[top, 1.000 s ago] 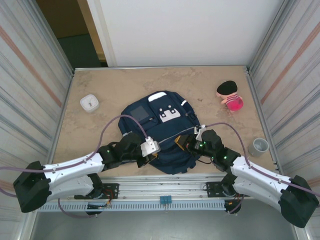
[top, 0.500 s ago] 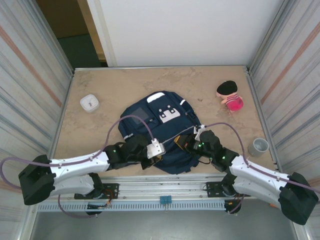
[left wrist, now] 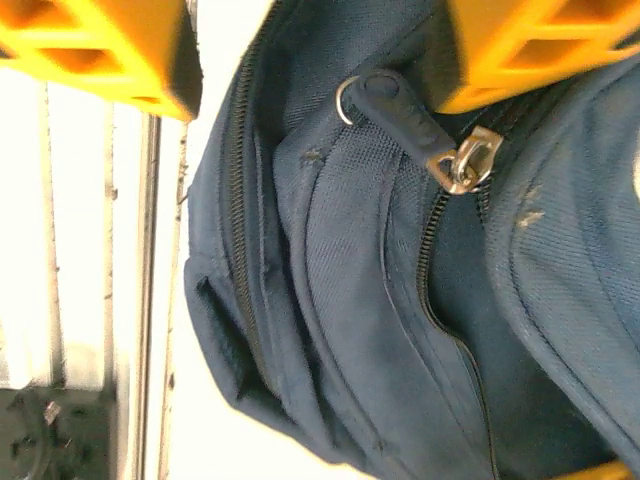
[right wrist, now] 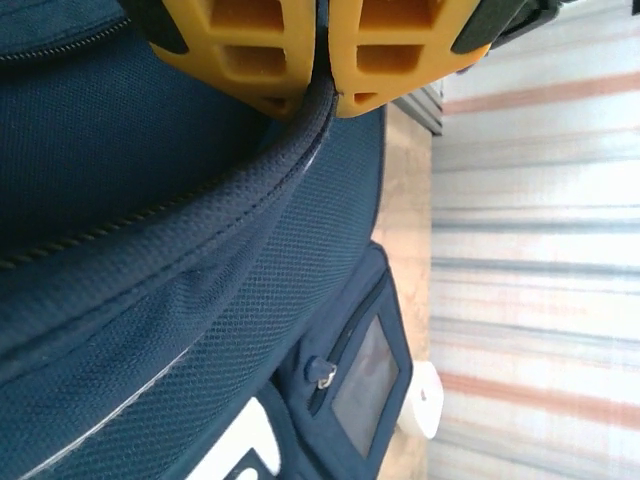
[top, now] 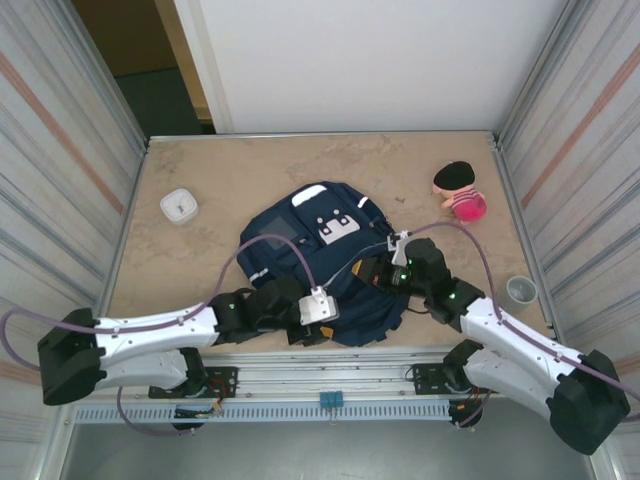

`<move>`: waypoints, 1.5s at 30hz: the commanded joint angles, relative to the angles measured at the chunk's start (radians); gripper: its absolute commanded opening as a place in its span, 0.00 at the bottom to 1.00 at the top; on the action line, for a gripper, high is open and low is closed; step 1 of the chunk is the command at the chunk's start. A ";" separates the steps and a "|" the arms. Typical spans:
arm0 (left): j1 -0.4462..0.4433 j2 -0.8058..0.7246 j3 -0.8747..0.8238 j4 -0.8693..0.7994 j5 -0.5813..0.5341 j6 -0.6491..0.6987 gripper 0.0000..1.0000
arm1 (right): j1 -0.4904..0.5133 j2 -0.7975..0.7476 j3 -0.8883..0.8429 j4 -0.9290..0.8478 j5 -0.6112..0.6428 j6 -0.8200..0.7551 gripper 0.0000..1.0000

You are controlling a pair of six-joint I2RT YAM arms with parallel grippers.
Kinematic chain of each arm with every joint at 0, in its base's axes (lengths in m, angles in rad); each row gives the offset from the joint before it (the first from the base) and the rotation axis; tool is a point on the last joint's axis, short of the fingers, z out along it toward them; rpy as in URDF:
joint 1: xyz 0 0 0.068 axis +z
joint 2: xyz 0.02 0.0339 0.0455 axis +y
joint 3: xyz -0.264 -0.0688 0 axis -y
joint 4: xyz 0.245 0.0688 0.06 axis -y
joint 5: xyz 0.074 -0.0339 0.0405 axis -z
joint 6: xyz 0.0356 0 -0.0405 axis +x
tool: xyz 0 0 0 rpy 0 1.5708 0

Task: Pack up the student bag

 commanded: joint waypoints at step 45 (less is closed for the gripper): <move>0.123 -0.001 -0.017 0.034 -0.021 0.014 0.00 | -0.161 0.397 0.338 -0.107 -0.255 -0.541 0.23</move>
